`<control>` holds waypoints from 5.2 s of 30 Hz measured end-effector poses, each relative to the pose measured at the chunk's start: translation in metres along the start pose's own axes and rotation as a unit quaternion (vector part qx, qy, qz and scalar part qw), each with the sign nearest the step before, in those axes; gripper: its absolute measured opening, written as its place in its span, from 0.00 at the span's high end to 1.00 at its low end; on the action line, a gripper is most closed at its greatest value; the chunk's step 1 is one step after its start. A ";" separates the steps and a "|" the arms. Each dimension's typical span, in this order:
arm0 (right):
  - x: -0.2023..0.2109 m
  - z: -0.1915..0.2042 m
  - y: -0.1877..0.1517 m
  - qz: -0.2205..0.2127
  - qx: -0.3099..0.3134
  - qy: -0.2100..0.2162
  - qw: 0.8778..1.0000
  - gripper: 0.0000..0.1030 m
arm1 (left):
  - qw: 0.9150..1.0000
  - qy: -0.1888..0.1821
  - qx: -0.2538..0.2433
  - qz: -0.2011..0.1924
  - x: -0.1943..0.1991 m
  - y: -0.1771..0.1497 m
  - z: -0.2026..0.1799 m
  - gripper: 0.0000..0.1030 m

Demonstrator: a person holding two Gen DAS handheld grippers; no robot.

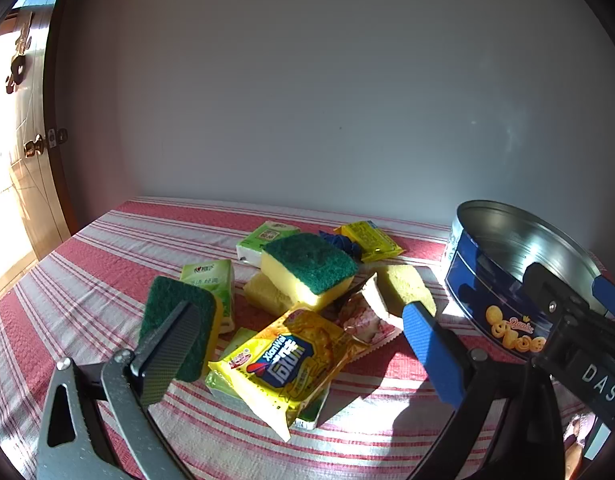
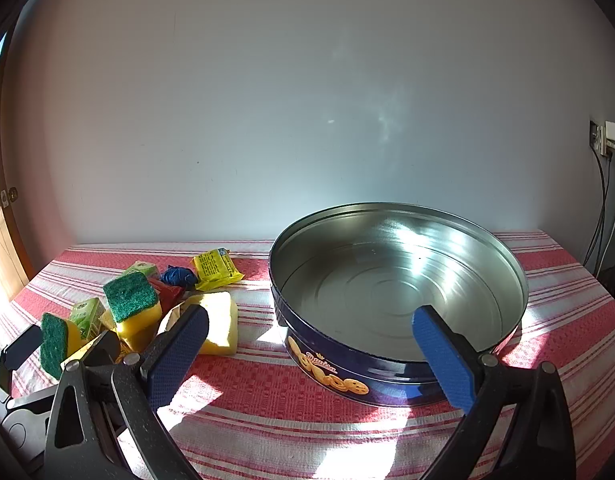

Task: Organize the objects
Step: 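Move both grippers toward the pile of sponges and packets, then grasp the yellow snack packet with left gripper while right gripper grasps green tissue pack, then carry both items over the blue tin and release them inside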

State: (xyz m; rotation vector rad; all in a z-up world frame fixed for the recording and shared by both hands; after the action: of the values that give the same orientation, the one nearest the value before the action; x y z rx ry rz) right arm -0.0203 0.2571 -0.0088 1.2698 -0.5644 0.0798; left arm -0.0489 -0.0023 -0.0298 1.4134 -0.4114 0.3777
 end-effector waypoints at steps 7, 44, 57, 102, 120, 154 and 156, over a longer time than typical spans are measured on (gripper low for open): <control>0.001 0.000 0.000 -0.001 -0.001 0.001 1.000 0.00 | 1.000 0.000 0.000 0.000 0.000 0.000 0.000 0.00; 0.002 0.003 -0.003 -0.002 0.006 0.005 1.000 0.00 | 1.000 -0.008 0.015 0.019 -0.005 -0.005 0.004 0.00; 0.005 0.011 -0.004 0.008 0.016 0.027 0.999 0.00 | 0.997 -0.015 0.053 0.057 0.011 -0.035 0.066 0.04; -0.039 0.187 -0.097 0.224 0.250 0.254 0.907 0.01 | 0.998 -0.005 -0.010 0.055 0.041 -0.023 0.144 0.52; 0.001 0.116 -0.055 0.165 0.152 0.264 0.938 0.39 | 0.998 -0.038 -0.019 0.043 0.028 -0.002 0.075 0.52; -0.061 -0.155 0.042 0.042 0.034 -0.055 0.997 0.39 | 0.976 -0.175 -0.124 0.027 -0.062 0.061 -0.245 0.52; -0.064 -0.155 0.041 0.042 0.041 -0.061 0.996 0.39 | 0.977 -0.170 -0.122 0.029 -0.057 0.060 -0.248 0.52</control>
State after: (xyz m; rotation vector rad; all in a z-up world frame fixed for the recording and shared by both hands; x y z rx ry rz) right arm -0.0346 0.4280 -0.0293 1.3377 -0.7255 0.0969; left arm -0.1155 0.2500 -0.0335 1.2263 -0.7549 0.1243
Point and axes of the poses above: each gripper's, at about its wrist camera, not at the fingertips, and x roughly against the way its jaws point, z to its left, y to its top, the point moved 5 cm from there along -x, roughly the way its jaws point, and after that the axes turned 9 degrees about -x, right-handed, at the moved point
